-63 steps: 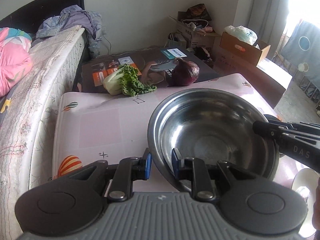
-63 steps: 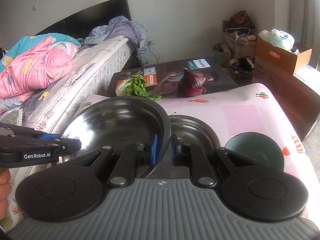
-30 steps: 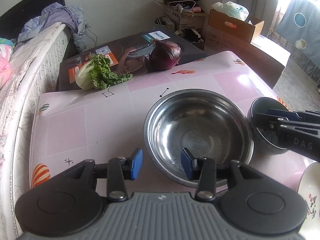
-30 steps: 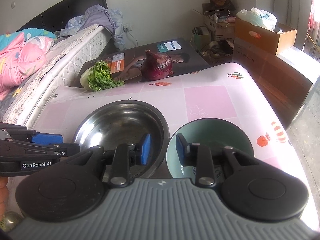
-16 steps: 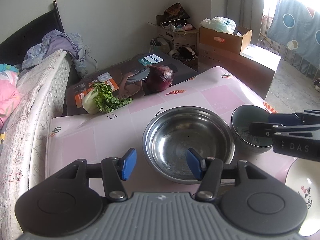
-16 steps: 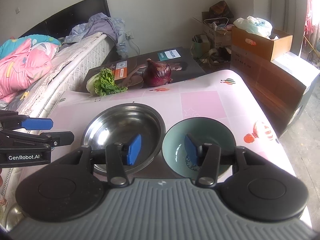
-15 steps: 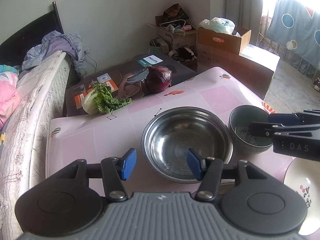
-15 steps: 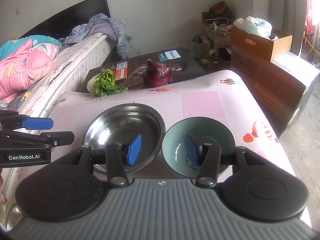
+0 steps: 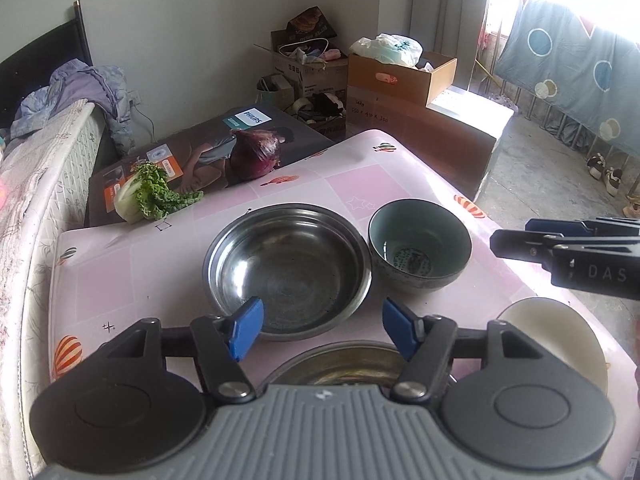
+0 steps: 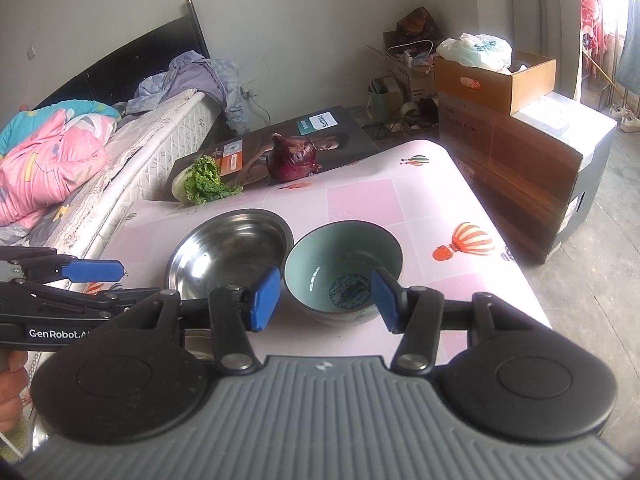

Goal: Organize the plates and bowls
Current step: 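Grasp the rim of the green ceramic bowl with the right tool, then lift the green ceramic bowl and carry it over a steel bowl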

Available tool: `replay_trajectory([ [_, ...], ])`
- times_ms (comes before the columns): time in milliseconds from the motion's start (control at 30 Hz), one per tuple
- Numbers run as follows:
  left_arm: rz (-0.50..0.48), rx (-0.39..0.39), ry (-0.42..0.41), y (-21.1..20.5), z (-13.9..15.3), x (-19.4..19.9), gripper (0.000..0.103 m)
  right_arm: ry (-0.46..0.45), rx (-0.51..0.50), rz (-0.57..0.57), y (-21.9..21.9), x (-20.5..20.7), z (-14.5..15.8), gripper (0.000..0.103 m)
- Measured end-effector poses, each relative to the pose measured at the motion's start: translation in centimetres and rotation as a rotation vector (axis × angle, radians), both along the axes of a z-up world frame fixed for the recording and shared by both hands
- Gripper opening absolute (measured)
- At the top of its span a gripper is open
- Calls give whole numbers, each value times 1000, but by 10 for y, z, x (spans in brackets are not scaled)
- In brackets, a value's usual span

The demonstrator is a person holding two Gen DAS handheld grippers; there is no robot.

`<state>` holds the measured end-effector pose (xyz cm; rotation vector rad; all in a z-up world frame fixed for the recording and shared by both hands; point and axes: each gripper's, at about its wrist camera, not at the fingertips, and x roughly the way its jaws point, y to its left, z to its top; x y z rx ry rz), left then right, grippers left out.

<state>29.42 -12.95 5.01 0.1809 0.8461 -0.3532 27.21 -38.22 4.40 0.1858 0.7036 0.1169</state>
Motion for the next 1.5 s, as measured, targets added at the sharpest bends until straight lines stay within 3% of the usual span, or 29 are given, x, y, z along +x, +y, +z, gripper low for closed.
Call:
replay_trajectory([
  [400, -4, -28, 39, -32, -16, -13, 77, 21, 41, -58, -50, -29, -7, 59],
  [567, -4, -110, 83, -30, -21, -4, 77, 36, 54, -73, -60, -23, -10, 62],
  [700, 2, -182, 149, -30, -26, 15, 68, 63, 78, -74, -63, -9, -16, 62],
  [900, -3, -178, 206, -50, -35, 44, 46, 122, 132, -82, -70, 26, -37, 62],
  [1000, 7, -163, 240, -60, -42, 57, 33, 149, 160, -74, -70, 48, -48, 58],
  [1133, 37, -153, 289, -65, -54, 72, 25, 188, 172, -66, -69, 77, -61, 45],
  [1367, 48, -187, 333, -70, -63, 83, 27, 256, 187, -65, -67, 114, -85, 22],
  [1500, 43, -194, 342, -74, -63, 83, 27, 272, 214, -50, -66, 120, -93, 15],
])
